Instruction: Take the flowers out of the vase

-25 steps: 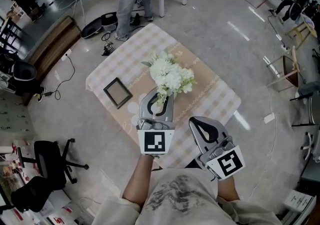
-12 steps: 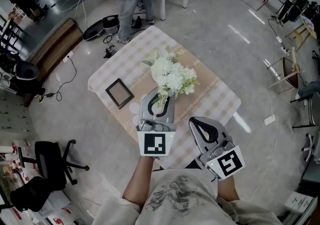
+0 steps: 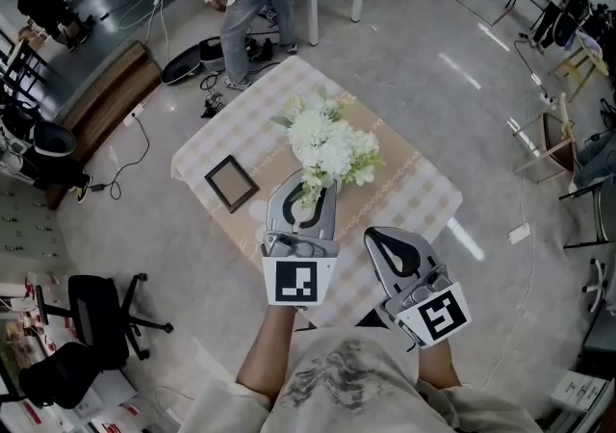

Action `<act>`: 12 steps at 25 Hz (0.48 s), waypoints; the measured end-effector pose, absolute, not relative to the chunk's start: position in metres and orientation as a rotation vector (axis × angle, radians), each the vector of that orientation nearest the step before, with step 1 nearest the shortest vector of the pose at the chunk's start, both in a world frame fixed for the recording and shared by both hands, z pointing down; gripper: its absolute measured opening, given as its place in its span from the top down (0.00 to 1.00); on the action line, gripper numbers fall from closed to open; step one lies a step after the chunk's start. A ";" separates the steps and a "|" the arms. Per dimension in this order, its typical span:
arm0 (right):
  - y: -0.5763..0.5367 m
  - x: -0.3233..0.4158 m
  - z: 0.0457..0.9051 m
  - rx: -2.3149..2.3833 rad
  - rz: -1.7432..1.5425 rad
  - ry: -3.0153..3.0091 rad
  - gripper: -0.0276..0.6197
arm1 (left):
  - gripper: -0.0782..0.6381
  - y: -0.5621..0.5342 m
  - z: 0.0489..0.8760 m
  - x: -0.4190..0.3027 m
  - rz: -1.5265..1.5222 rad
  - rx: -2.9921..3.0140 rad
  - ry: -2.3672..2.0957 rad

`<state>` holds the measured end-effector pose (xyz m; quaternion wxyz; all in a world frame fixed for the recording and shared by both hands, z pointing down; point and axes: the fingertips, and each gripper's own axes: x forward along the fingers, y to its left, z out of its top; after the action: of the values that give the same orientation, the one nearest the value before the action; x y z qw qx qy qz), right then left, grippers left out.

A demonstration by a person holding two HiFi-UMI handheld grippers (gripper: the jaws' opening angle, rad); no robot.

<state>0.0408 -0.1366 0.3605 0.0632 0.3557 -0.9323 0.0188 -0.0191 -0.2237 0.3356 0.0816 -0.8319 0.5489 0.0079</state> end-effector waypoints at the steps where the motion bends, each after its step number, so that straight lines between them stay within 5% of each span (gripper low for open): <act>1: -0.136 0.041 0.360 1.076 0.055 -2.817 0.93 | 0.80 -0.223 0.335 -0.019 0.021 -2.488 1.643; 12: -0.134 0.042 0.354 1.084 0.045 -2.824 0.93 | 0.80 -0.217 0.319 -0.020 0.022 -2.465 1.619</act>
<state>0.0421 -0.1344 0.3540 0.0583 0.3577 -0.9319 0.0149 -0.0203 -0.2172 0.3190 0.0963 -0.8319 0.5464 0.0073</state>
